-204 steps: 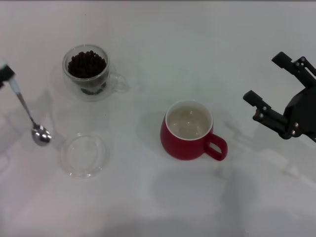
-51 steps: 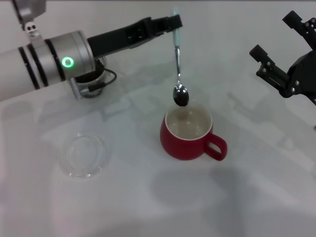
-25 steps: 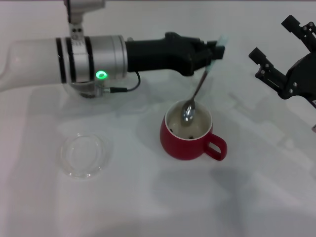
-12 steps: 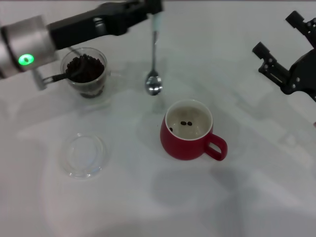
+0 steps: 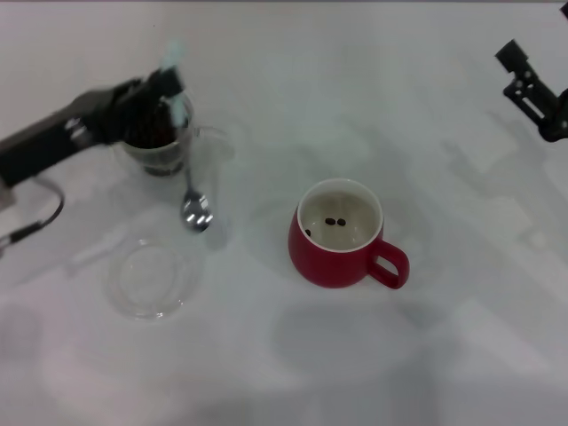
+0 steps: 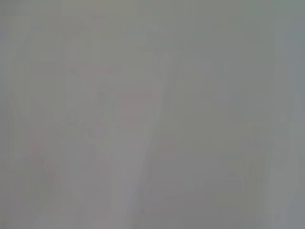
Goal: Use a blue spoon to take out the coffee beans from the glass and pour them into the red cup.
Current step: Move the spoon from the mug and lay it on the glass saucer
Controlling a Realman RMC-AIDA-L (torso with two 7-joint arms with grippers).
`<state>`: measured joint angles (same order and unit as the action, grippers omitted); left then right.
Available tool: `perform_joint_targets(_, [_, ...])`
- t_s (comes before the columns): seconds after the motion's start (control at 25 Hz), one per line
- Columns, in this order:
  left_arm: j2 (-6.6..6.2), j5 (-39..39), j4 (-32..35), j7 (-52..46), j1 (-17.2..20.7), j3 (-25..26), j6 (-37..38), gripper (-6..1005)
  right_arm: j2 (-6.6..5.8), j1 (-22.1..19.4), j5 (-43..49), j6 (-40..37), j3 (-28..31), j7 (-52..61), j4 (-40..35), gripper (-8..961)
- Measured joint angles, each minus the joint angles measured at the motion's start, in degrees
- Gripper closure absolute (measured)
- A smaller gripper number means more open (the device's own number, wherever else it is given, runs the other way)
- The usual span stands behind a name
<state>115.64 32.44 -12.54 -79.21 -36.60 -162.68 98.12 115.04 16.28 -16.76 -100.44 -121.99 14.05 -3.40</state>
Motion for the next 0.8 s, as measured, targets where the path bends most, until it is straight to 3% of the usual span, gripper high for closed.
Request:
perform_joint_targets(0.36, [0.07,0.2,-3.1,1.4,7.5,0.0,0.3,875,-0.08,-1.2,-1.8,0.0,0.0,0.3,0.1,108])
perform_joint_targets(0.8, [0.53,1.5,-4.9,1.1,9.9,-0.1,-0.3,875,-0.08,-2.8,-3.2,-0.4,0.0,0.4,-0.1,108])
